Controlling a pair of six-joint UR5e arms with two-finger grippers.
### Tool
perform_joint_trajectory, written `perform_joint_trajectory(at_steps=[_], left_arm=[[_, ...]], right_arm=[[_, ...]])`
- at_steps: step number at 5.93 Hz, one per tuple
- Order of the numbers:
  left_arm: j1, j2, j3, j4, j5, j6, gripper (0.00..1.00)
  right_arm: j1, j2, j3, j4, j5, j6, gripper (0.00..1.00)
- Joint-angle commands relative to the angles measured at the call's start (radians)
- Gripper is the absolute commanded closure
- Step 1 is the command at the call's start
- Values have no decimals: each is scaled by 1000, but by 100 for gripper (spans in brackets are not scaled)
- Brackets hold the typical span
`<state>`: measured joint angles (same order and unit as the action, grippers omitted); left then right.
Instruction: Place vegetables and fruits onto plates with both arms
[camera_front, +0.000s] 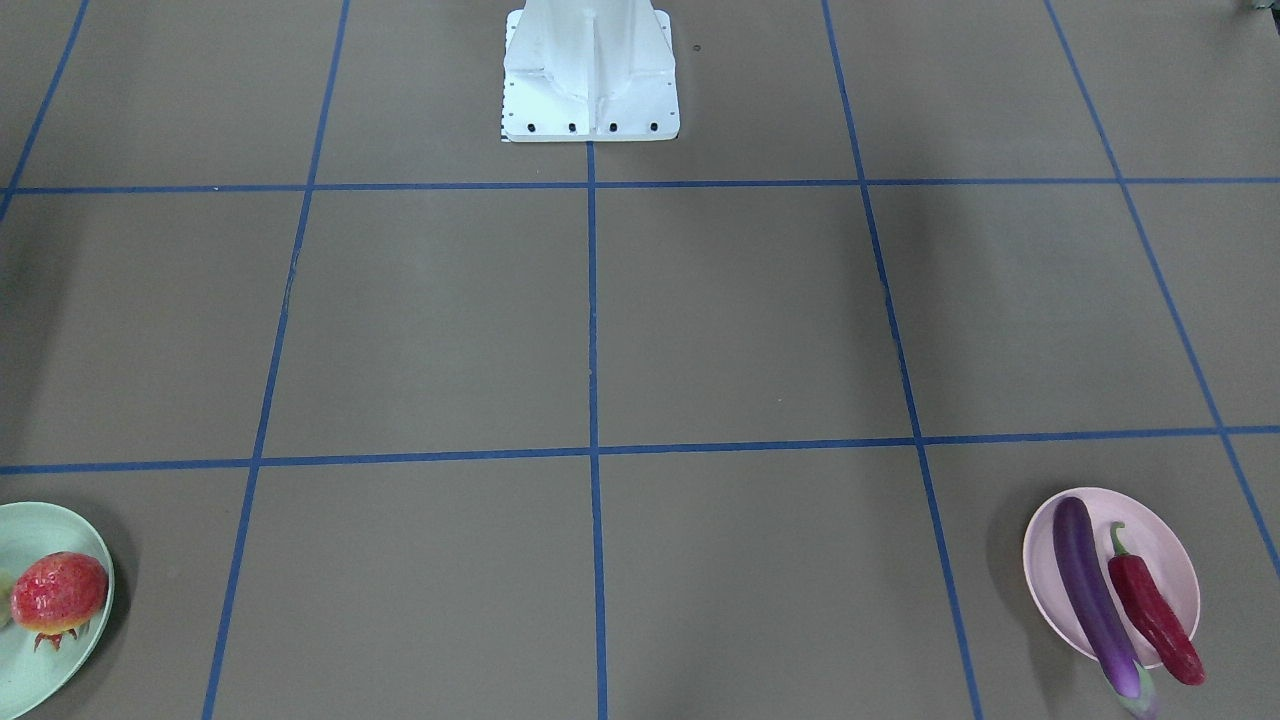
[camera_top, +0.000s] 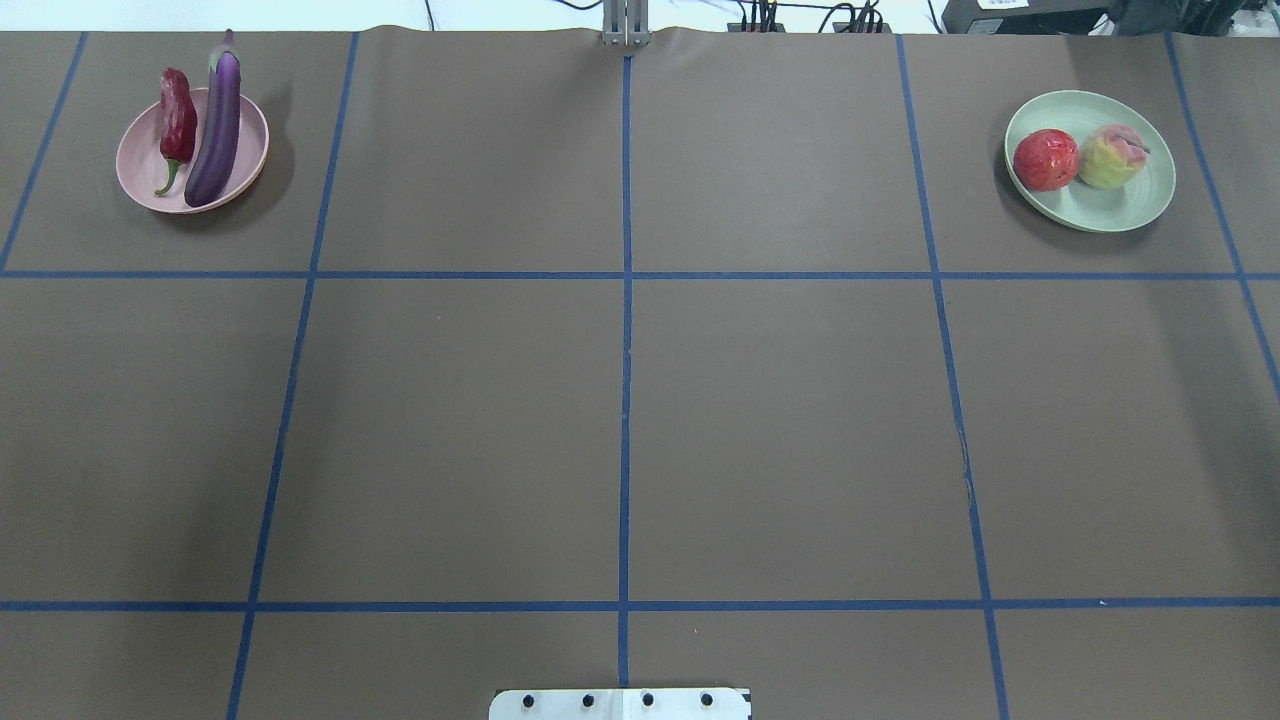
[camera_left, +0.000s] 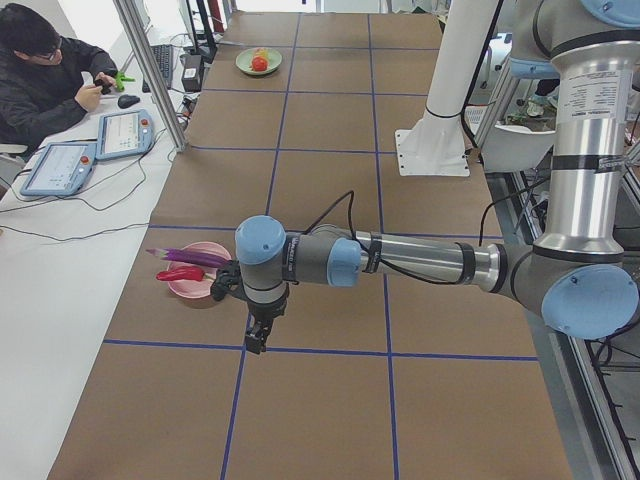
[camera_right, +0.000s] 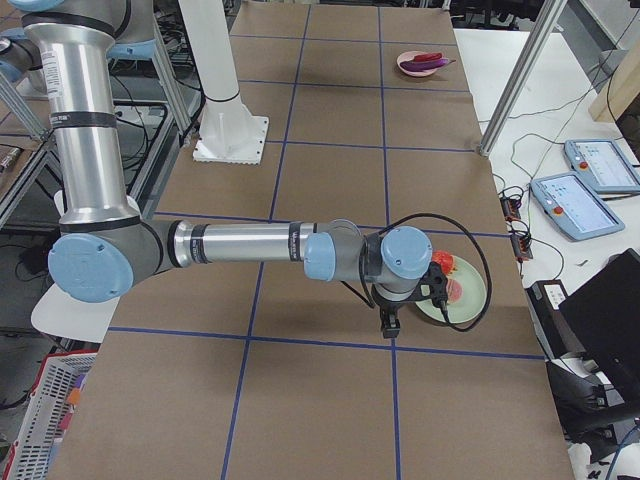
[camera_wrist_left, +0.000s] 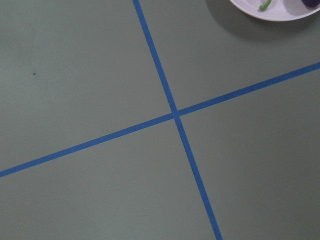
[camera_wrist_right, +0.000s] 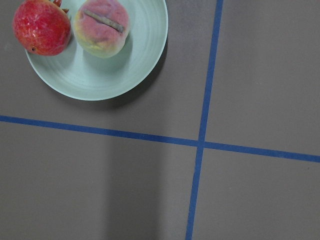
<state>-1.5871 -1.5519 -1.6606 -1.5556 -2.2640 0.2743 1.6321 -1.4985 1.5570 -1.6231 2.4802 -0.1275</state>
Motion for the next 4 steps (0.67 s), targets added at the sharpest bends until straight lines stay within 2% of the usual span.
perform_joint_trajectory(at_steps=[1,3,4], left_arm=[[-7,10,22,-9,0,-4,0],[-5,7,12,-6,-2,-18,0],[-4,3,-2,-6,-5,-93,0]], right_arm=[[31,-26,26,3,-29,5,0],[31,-32,50,-38,-75,9,0],[31,-25,64,-64,-105,11,0]])
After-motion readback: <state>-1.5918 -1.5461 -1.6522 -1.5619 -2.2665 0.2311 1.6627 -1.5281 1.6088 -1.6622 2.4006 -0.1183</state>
